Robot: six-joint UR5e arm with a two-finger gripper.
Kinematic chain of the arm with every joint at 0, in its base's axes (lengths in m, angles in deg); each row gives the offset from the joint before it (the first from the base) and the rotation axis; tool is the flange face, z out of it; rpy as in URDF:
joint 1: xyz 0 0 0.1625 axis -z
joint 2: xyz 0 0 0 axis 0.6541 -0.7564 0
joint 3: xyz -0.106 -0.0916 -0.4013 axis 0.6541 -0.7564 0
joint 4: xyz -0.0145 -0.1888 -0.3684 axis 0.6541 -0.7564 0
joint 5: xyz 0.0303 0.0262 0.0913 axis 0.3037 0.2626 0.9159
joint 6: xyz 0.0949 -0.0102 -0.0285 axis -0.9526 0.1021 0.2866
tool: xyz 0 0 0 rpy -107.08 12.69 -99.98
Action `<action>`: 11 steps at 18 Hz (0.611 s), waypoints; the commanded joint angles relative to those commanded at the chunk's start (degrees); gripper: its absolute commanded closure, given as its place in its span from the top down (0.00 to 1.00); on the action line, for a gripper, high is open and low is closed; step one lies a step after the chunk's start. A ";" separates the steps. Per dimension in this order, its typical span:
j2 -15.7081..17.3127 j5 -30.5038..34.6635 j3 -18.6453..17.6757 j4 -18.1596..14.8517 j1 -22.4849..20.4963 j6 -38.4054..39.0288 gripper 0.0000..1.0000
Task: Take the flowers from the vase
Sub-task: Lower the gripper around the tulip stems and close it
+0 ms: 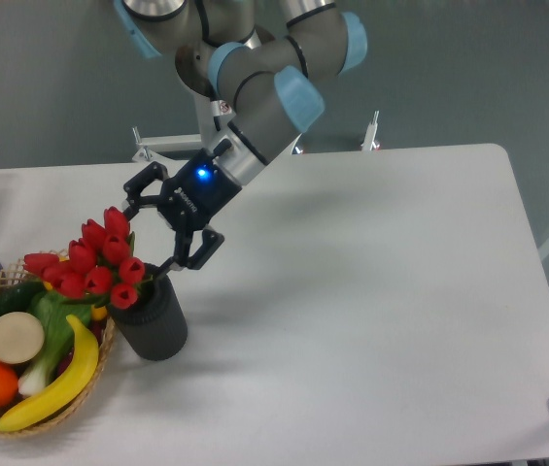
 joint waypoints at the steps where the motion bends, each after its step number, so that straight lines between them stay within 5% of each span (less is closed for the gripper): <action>1: -0.26 0.00 0.17 0.00 0.17 0.00 1.00; 3: -0.53 0.00 0.35 0.00 0.26 0.00 0.97; 4: -0.36 0.17 0.35 0.00 0.26 0.17 0.84; 7: -0.09 0.53 0.35 -0.17 0.18 -0.09 0.16; 8: 0.08 0.53 0.44 -0.09 0.18 -0.09 0.04; 11: 0.26 0.53 0.44 -0.17 0.09 0.09 0.00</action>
